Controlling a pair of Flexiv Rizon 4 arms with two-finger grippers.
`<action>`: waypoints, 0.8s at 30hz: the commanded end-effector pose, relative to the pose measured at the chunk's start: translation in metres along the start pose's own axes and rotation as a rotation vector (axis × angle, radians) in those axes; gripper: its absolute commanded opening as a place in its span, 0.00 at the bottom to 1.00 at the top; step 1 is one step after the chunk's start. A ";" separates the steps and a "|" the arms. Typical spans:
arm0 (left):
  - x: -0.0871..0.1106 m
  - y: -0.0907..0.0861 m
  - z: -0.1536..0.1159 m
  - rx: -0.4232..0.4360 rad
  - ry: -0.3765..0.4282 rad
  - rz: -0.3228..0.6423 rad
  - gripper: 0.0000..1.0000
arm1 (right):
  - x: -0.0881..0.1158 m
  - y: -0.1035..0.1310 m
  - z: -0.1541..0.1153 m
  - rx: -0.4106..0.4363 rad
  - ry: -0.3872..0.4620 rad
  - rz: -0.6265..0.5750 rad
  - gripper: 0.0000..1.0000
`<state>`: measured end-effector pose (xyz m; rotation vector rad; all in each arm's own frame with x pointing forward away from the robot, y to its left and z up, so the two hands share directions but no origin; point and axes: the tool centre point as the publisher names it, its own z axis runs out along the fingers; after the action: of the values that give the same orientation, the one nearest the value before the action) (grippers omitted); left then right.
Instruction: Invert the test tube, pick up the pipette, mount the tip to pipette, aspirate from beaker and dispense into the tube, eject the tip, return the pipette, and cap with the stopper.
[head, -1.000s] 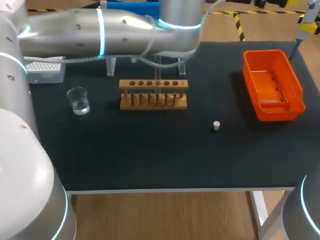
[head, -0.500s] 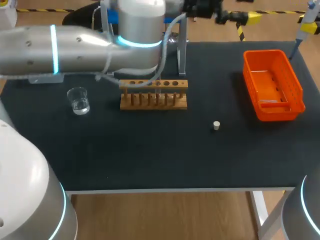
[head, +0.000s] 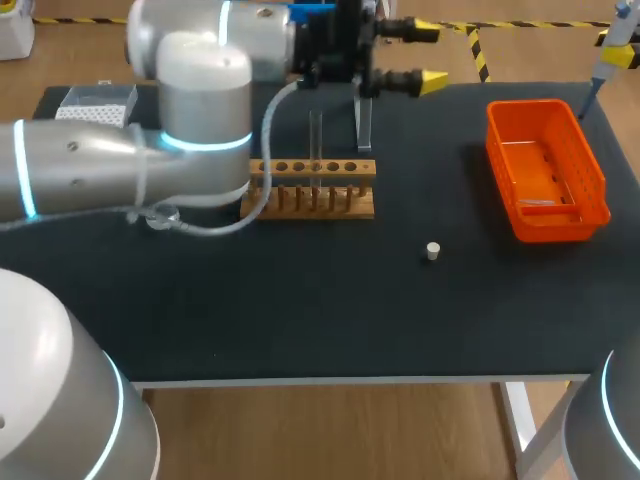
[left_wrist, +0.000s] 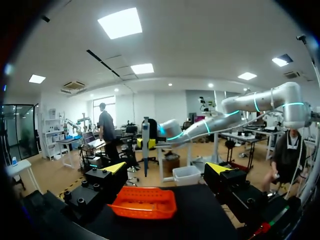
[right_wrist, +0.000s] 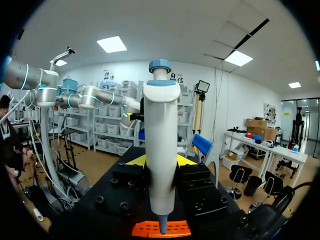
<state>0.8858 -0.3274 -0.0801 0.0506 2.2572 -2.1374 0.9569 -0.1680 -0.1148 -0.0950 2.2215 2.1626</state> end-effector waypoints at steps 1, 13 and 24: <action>0.018 0.007 -0.049 0.011 -0.047 -0.004 1.00 | 0.000 0.001 0.000 0.004 0.000 0.000 0.00; 0.027 0.026 -0.094 0.040 -0.075 -0.024 1.00 | 0.000 0.001 0.000 0.004 0.000 0.000 0.00; 0.027 0.032 -0.109 0.051 -0.068 -0.034 1.00 | 0.000 0.001 0.000 0.004 0.000 0.000 0.00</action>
<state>0.8606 -0.2215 -0.1069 -0.0647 2.1817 -2.1744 0.9569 -0.1680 -0.1148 -0.0949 2.2215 2.1626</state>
